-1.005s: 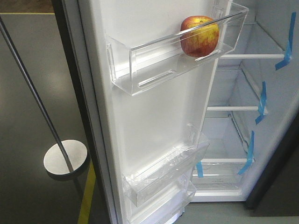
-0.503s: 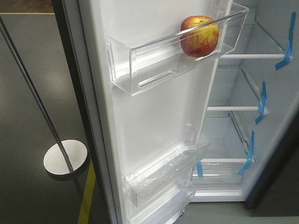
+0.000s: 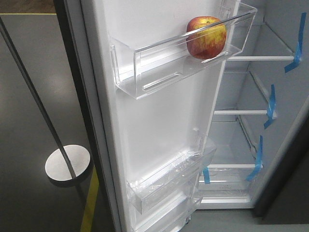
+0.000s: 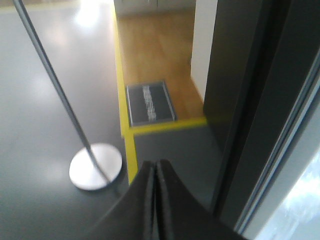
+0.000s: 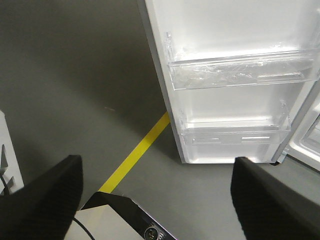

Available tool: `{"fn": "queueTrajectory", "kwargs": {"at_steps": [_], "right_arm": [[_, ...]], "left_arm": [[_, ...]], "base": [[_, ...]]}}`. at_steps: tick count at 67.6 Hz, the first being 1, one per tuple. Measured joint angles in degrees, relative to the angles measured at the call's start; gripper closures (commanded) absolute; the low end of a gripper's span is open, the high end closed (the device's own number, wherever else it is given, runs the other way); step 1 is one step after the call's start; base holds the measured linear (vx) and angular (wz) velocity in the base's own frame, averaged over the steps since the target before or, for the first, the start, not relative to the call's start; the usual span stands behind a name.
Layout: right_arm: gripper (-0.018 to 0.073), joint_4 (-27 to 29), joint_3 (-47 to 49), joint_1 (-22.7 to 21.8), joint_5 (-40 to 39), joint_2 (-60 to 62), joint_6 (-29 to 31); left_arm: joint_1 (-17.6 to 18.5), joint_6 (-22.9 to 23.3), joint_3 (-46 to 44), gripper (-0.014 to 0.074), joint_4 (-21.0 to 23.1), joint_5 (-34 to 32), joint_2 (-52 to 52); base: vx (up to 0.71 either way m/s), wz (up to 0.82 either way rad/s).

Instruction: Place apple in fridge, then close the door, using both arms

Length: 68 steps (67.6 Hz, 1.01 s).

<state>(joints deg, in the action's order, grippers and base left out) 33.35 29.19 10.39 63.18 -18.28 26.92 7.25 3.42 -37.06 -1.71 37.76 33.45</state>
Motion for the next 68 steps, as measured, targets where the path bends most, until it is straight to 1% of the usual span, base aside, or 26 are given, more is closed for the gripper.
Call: {"fn": "queueTrajectory", "kwargs": {"at_steps": [8,14,26,31,40,45,51,60,66,68], "right_arm": [[-0.0017,0.0,0.0,0.0,0.1,0.0,0.0],[-0.0017,0.0,0.0,0.0,0.1,0.0,0.0],[-0.0017,0.0,0.0,0.0,0.2,0.0,0.0],[-0.0017,0.0,0.0,0.0,0.2,0.0,0.0],[-0.0017,0.0,0.0,0.0,0.3,0.0,0.0],[-0.0017,0.0,0.0,0.0,0.3,0.0,0.0],[-0.0017,0.0,0.0,0.0,0.4,0.0,0.0],[-0.0017,0.0,0.0,0.0,0.4,0.0,0.0],[-0.0017,0.0,0.0,0.0,0.4,0.0,0.0],[-0.0017,0.0,0.0,0.0,0.4,0.0,0.0]], "left_arm": [[0.0,-2.0,-4.0,0.0603,0.0,3.3,8.1],[0.0,-3.4,-6.3,0.0603,0.0,4.2,14.4],[0.0,-4.6,-11.7,0.0603,0.0,6.4,25.4],[0.0,-6.0,-14.1,0.0603,0.0,7.2,29.6],[-2.1,-9.4,-18.9,0.0603,1.7,7.8,36.4],[-4.2,-12.3,-21.9,0.0603,4.1,8.4,39.8],[-6.6,-17.0,-25.6,0.0603,9.1,9.5,44.1],[-9.0,-24.4,-30.9,0.0603,19.2,10.3,50.5],[-9.3,-29.0,-34.1,0.0603,25.1,10.8,54.4],[-9.3,-30.3,-35.0,0.0603,27.8,10.9,55.5]], "base": [[0.0,0.0],[0.0,0.0],[0.0,0.0],[0.0,0.0],[0.0,0.0],[0.0,0.0],[0.0,0.0],[0.0,0.0],[0.0,0.0],[0.0,0.0]]}}
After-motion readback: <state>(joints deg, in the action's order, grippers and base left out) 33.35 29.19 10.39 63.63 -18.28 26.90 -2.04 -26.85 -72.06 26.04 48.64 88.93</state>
